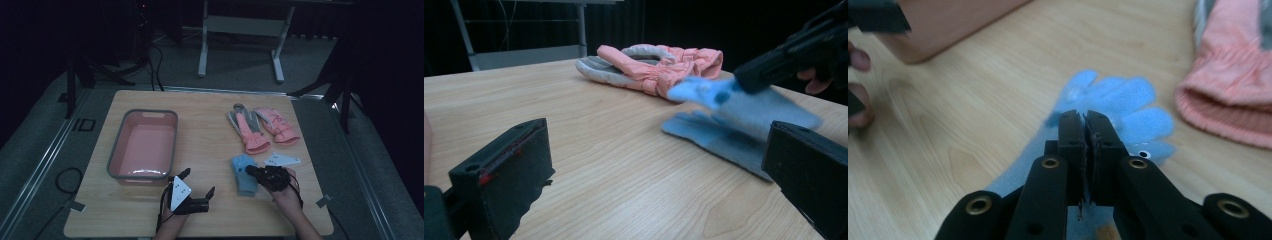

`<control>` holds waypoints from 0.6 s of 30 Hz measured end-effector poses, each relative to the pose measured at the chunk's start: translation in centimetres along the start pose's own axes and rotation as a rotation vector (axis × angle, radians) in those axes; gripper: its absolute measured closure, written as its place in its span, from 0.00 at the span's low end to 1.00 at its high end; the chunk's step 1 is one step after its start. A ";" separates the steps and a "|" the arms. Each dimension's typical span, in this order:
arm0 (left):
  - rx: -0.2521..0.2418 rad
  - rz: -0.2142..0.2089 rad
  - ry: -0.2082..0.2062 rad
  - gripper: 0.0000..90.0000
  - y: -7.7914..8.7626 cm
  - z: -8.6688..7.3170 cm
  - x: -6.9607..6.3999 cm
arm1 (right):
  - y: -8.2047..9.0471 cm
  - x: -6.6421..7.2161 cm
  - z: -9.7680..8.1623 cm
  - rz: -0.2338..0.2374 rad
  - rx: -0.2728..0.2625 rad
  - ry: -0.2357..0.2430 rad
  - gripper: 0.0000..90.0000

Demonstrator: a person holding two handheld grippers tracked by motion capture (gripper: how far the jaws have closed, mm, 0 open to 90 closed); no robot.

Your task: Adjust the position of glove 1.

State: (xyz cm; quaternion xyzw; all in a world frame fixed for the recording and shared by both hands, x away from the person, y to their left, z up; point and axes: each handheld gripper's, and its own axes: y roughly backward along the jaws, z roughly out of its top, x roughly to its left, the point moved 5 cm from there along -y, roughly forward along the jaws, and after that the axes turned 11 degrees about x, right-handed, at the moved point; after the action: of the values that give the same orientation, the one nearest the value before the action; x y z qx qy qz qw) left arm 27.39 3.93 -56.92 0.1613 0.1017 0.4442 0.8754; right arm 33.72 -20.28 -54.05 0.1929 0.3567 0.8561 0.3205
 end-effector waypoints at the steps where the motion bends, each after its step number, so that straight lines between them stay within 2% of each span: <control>1: 0.000 0.000 0.001 0.00 0.0 0.0 0.0 | -0.2 -0.1 -0.1 0.004 0.007 0.002 0.96; 9: 0.001 0.000 0.001 0.00 0.0 0.0 0.0 | -1.6 -0.7 -0.9 0.027 0.045 -0.035 0.95; 14: 0.001 -0.001 0.001 0.00 0.0 0.0 0.0 | -2.7 -0.6 -1.5 0.028 0.068 -0.022 0.95; 18: 0.003 -0.002 0.001 0.00 0.0 0.0 0.0 | -3.0 -0.9 -1.9 0.028 0.072 -0.037 0.94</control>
State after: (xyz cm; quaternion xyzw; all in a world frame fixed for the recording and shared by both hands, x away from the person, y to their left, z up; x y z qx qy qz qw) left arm 27.41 3.93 -56.93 0.1624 0.1029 0.4433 0.8755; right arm 34.55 -20.26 -57.62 0.2248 0.3785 0.8434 0.3080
